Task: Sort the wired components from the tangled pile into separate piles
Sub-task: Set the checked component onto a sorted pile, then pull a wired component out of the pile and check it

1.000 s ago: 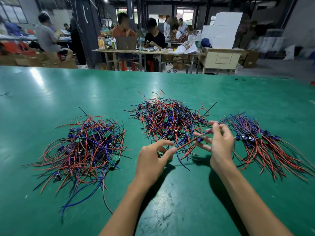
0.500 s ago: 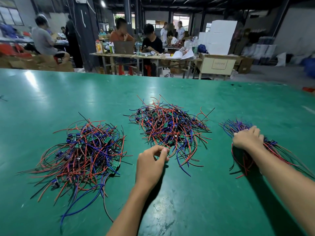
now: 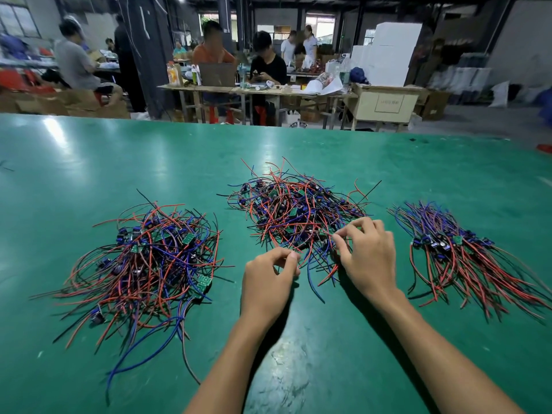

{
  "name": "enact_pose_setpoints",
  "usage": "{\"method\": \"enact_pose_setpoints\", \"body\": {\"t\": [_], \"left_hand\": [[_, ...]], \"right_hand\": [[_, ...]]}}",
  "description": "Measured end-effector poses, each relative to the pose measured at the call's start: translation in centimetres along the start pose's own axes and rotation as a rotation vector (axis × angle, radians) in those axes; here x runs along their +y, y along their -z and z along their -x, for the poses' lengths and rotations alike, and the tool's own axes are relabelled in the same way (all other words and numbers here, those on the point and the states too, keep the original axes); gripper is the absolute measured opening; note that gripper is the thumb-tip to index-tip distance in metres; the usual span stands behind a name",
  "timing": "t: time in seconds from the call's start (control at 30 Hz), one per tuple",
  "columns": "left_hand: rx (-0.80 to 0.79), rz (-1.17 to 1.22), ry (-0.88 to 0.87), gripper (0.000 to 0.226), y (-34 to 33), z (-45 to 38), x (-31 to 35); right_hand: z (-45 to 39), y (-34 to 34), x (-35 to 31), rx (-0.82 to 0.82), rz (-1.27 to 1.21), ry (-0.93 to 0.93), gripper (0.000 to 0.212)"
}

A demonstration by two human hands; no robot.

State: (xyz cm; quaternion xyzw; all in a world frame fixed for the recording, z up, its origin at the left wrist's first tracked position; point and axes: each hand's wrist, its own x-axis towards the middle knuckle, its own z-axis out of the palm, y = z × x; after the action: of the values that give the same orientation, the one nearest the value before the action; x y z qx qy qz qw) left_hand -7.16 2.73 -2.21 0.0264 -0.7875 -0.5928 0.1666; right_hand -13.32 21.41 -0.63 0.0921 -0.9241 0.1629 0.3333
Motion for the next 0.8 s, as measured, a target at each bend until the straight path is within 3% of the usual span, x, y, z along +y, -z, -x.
{"method": "enact_pose_setpoints", "body": {"t": [0.13, 0.27, 0.4, 0.5, 0.6, 0.7, 0.8], "left_hand": [[-0.022, -0.045, -0.011, 0.02, -0.4, 0.3, 0.3], [-0.019, 0.266, 0.127, 0.023, -0.7, 0.2, 1.5], [-0.11, 0.693, 0.331, 0.037, 0.1, -0.2, 2.8], [-0.131, 0.734, 0.317, 0.034, 0.9, -0.3, 2.5], [-0.136, 0.748, 0.326, 0.027, 1.0, -0.2, 2.4], [-0.153, 0.811, 0.375, 0.03, 1.1, 0.0, 2.8], [-0.253, 0.827, 0.425, 0.03, 1.3, 0.2, 3.1]], "right_hand": [[0.9, 1.2, -1.2, 0.191, -0.038, 0.16, 0.014], [1.2, 2.1, -2.7, 0.316, -0.215, 0.294, 0.017], [1.6, 2.1, -3.7, 0.224, -0.324, 0.524, 0.012], [2.1, 1.8, -4.2, 0.09, -0.45, 0.569, 0.01], [2.7, 1.6, -4.4, -0.051, -0.621, 0.425, 0.026], [2.6, 1.7, -4.3, -0.169, -0.745, 0.106, 0.052], [2.1, 1.6, -4.2, -0.299, -0.753, -0.15, 0.052]]}}
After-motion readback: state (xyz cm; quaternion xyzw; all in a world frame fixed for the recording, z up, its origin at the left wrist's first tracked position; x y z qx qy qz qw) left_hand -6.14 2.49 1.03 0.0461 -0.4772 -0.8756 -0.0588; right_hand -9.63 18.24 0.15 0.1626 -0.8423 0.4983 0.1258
